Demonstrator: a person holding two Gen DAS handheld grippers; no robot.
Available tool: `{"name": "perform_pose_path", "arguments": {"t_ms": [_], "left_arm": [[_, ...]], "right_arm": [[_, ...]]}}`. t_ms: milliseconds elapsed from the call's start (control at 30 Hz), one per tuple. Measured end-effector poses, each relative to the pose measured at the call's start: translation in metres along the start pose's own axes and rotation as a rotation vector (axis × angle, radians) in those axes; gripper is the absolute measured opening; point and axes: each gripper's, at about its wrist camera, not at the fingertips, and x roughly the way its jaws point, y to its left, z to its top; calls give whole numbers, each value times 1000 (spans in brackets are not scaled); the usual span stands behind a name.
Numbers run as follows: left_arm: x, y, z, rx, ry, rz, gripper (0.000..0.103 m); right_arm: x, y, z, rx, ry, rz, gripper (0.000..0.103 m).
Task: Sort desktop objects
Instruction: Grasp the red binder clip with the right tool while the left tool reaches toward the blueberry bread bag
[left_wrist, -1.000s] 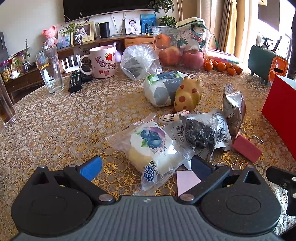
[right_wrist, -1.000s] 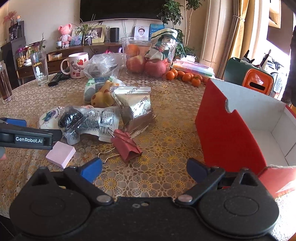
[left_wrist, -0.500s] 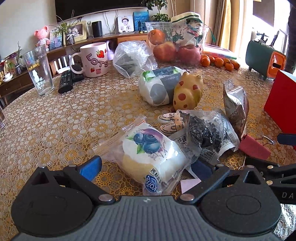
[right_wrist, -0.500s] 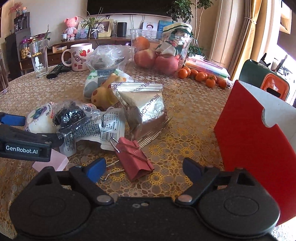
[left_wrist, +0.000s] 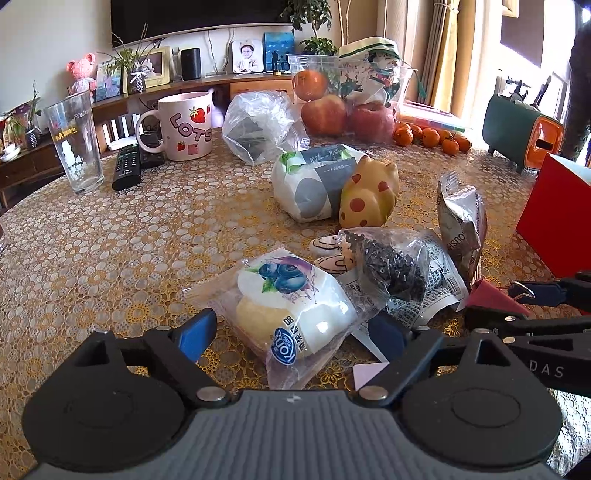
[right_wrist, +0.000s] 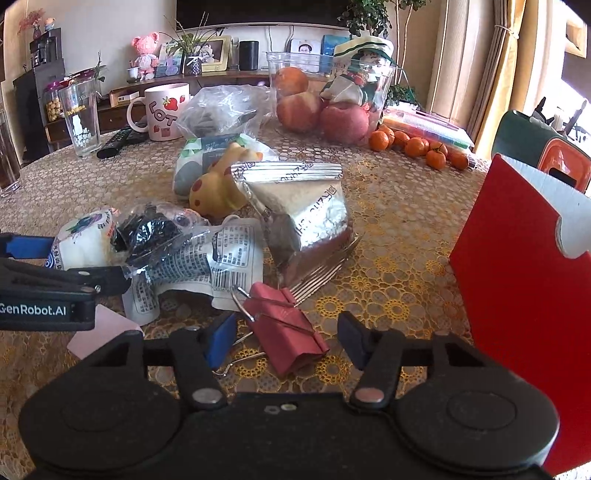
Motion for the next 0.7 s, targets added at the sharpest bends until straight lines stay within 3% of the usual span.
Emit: {"name": "perform_pose_path", "arguments": {"t_ms": [33, 367, 433, 567, 700], "left_arm": [[0, 0, 0, -2, 0, -5, 81], [-6, 1, -1, -18, 3, -12, 66], [-7, 1, -2, -16, 10, 3, 54], [-10, 2, -4, -22, 22, -1, 52], [-15, -1, -8, 0, 22, -3, 53]], "right_arm": [[-1, 0, 0, 1, -1, 4, 48], [-9, 0, 1, -10, -15, 13, 31], [-12, 1, 1, -11, -18, 17, 22], [-16, -1, 0, -9, -18, 19, 17], [-19, -2, -3, -8, -15, 12, 19]]}}
